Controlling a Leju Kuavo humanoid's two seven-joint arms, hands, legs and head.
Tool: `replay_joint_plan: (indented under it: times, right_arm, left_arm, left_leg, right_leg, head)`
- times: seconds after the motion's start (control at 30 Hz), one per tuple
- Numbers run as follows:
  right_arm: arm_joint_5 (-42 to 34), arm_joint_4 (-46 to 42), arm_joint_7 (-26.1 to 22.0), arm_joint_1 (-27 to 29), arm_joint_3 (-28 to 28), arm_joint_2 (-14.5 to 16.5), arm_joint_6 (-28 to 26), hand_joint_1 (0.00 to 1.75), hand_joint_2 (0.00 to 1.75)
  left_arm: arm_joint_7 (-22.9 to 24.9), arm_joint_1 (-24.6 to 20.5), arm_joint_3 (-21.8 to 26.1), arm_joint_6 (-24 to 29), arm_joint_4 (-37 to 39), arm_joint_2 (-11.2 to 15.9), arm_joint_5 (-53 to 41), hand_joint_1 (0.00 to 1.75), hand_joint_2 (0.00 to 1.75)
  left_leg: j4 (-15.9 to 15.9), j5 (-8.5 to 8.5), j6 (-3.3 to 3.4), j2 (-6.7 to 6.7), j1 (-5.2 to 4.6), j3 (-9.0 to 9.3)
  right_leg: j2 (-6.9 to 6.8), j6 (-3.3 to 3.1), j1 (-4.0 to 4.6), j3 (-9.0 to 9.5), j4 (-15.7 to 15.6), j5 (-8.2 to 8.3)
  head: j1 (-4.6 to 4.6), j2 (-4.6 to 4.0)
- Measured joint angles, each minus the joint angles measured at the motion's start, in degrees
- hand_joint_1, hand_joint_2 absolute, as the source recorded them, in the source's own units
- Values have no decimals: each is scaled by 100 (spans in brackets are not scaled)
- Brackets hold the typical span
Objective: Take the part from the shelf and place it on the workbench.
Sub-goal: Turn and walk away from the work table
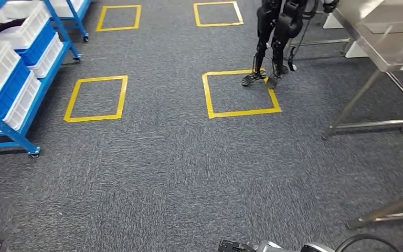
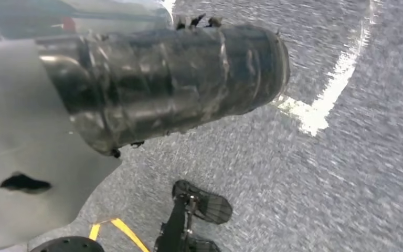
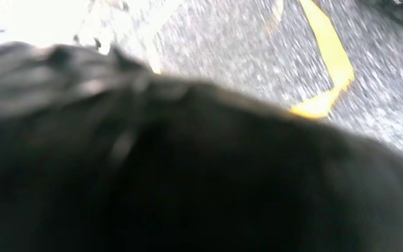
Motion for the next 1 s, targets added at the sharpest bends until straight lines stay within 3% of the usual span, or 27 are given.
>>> replay_joint_plan:
  times: [0.03, 0.1, 0.17, 0.23, 0.3, 0.33, 0.4, 0.47, 0.53, 0.6, 0.67, 0.73, 0.8, 0.83, 0.87, 0.93, 1.0]
  right_arm:
    - [1, 1, -1, -5, 2, 3, 0, 0, 0]
    - [3, 1, -2, -12, 4, 6, 4, 0, 0]
    - [8, 1, -4, -22, 5, 10, 8, 0, 0]
    - [18, 2, -8, -20, 9, 7, 11, 0, 0]
    - [34, 6, -9, -10, 14, 0, 16, 0, 0]
    - [45, 8, -9, -8, 16, -1, 21, 0, 0]
    - [68, 9, -9, -10, 19, 1, 30, 0, 0]
    - [79, 9, -10, -12, 27, 5, 33, 0, 0]
    - [83, 9, -11, -13, 42, 9, 33, 0, 0]
    - [87, 5, -13, -23, 55, 13, 33, 0, 0]
    - [95, 2, -17, -39, 64, 14, 32, 0, 0]
    - [102, 1, -20, -39, 74, 14, 38, 0, 0]
    - [105, 1, -20, -28, 83, 15, 46, 0, 0]
    - [106, 1, -20, -22, 86, 14, 48, 0, 0]
    - [108, 2, -20, -19, 88, 11, 46, 0, 0]
    - [121, 5, -32, -19, 90, 4, 39, 0, 0]
    - [148, 7, -71, -26, 96, 3, 30, 0, 0]
  left_arm:
    - [2, 1, 0, 2, 1, 8, -1, 0, 0]
    - [19, 22, 0, -4, 1, 26, -3, 0, 0]
    - [48, 41, 0, -24, 2, 41, -2, 0, 0]
    - [69, 28, 0, -60, 1, 41, -2, 0, 0]
    - [78, 27, 0, -89, 0, 28, 6, 0, 0]
    - [82, 36, 0, -95, -1, 22, 16, 0, 0]
    - [96, 49, 0, -96, 0, 23, 32, 0, 0]
    - [107, 31, 0, -96, 0, 32, 38, 0, 0]
    - [110, -10, 0, -97, 0, 41, 39, 0, 0]
    - [124, -19, 0, -107, 1, 68, 33, 0, 0]
    - [151, -10, 0, -136, 2, 91, 8, 0, 0]
    - [171, -36, 0, -168, 2, 87, -13, 0, 0]
    - [178, -49, 0, -189, 2, 67, -16, 0, 0]
    - [180, -41, 0, -193, 2, 52, -16, 0, 0]
    - [181, -32, 0, -195, 2, 41, -16, 0, 0]
    - [182, -23, 0, -190, 2, 28, -14, 0, 0]
    - [180, -28, 0, -184, 2, 38, -8, 0, 0]
  left_leg:
    - [24, -7, -27, -62, 0, -32]
    - [27, -3, -55, -123, 18, -71]
    - [264, -119, -83, 167, 9, -199]
    - [897, -386, -101, 564, -1, -526]
    - [1495, -553, -86, 679, 6, -870]
    - [1559, -509, -62, 691, 2, -926]
    - [1089, -172, 16, 750, -39, -713]
    - [349, 112, 110, 1033, -155, -332]
    - [5, 160, 165, 1191, -256, -154]
    - [-89, 177, 183, 1034, -252, -103]
    - [-217, 209, 200, 880, -203, 1]
    - [-283, 223, 234, 743, -168, 68]
    - [-275, 211, 264, 573, -156, 74]
    - [-262, 199, 263, 473, -149, 76]
    - [-241, 184, 250, 370, -135, 77]
    - [-154, 124, 183, 177, -87, 72]
    - [-25, 49, 96, 15, -61, 9]
  right_leg:
    - [18, -28, 14, 7, 4, -28]
    - [-125, -121, 23, 32, -12, -21]
    - [-250, -196, 30, 70, -49, -16]
    - [-381, -238, 65, 106, -80, -24]
    - [-540, -265, 109, 134, -90, -51]
    - [-619, -276, 128, 151, -91, -72]
    - [-769, -288, 153, 212, -97, -121]
    - [-912, -278, 171, 298, -128, -170]
    - [-1064, -245, 188, 362, -182, -202]
    - [-1176, -194, 196, 426, -231, -235]
    - [-902, -144, 181, 421, -112, -330]
    - [-497, -122, 159, 140, 435, -566]
    - [-392, -102, 152, -298, 1121, -763]
    - [-386, -86, 148, -439, 1264, -724]
    - [-379, -69, 142, -479, 1196, -575]
    - [-256, -26, 101, -297, 560, -109]
    - [15, 5, 47, -91, 29, 117]
  head:
    - [1, 0]
    - [5, -1]
    - [-7, -1]
    - [-21, -1]
    - [-22, -1]
    - [-22, -1]
    - [-21, -1]
    - [-22, -1]
    - [-20, -1]
    - [-16, -1]
    - [-12, -1]
    - [-5, -1]
    - [-2, -1]
    - [-2, -1]
    - [-2, -1]
    - [-1, -1]
    - [-2, -1]
